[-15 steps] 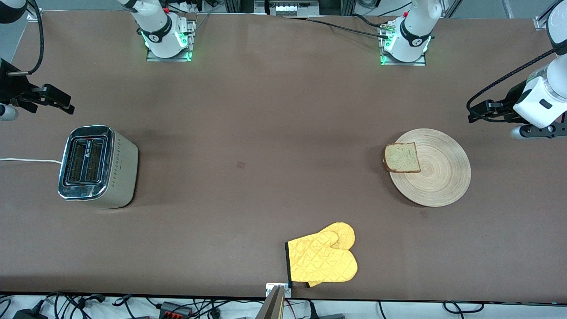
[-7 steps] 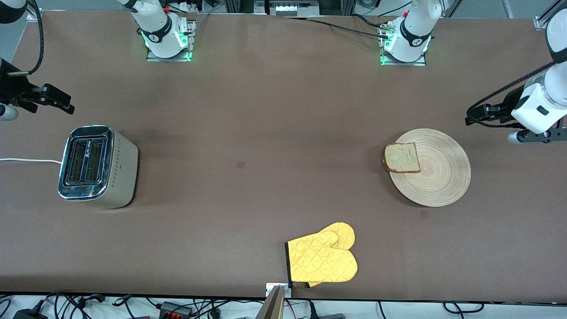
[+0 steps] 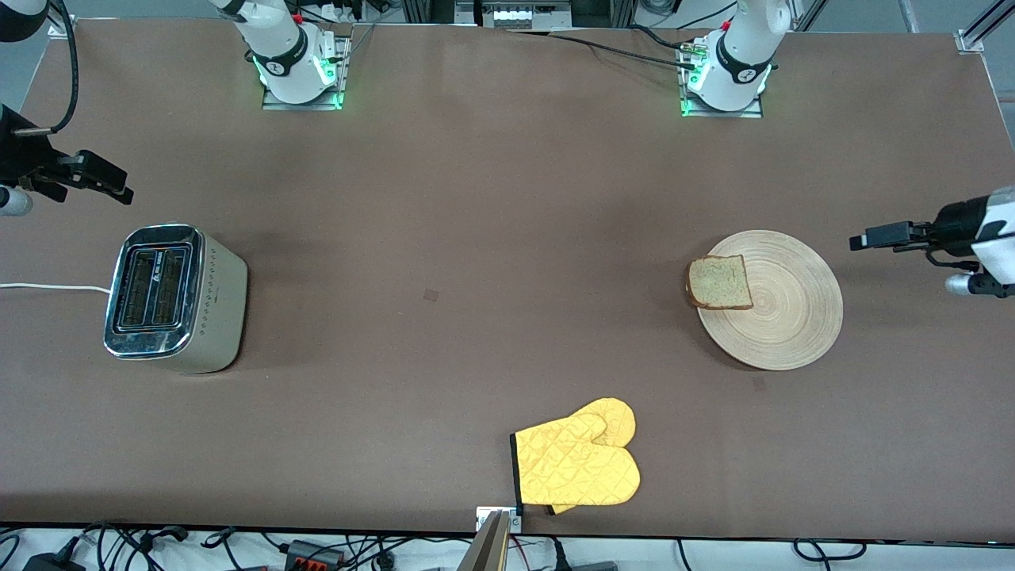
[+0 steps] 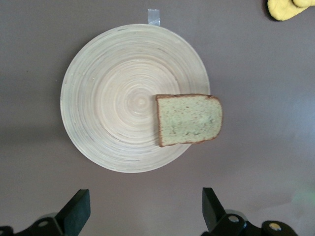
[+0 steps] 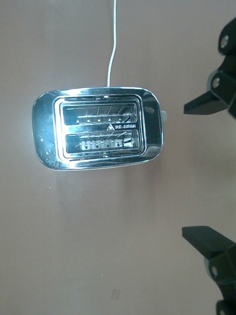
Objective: Move plate and put bread in toaster
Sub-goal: 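Reach the left gripper toward the wooden plate rim, then grip the plate rim with the left gripper while the right gripper rises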
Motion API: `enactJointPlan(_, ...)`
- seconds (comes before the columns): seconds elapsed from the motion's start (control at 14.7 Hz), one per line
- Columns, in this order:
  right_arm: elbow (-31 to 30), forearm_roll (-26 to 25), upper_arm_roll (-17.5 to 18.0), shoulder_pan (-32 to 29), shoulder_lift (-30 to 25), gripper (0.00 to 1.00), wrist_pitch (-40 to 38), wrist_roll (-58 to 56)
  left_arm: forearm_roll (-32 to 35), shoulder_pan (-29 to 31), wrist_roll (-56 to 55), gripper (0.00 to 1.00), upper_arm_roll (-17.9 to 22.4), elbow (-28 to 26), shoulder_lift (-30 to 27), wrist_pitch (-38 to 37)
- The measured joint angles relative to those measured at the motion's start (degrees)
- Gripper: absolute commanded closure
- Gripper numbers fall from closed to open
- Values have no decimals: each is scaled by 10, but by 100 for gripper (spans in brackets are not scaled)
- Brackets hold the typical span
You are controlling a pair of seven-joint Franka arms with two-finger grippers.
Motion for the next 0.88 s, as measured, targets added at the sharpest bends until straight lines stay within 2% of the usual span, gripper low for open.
enactJointPlan(0.27,0,0,0,0,0,0,0,0,-97,3,166,0,63,3,97,2)
enactJointPlan(0.48,0,0,0,0,0,0,0,0,-128,14,244,0,71,7,153,21)
enactJointPlan(0.88,-2,0,4,16,27,0,0,-1,-178,21,348,0,103,11,217,33)
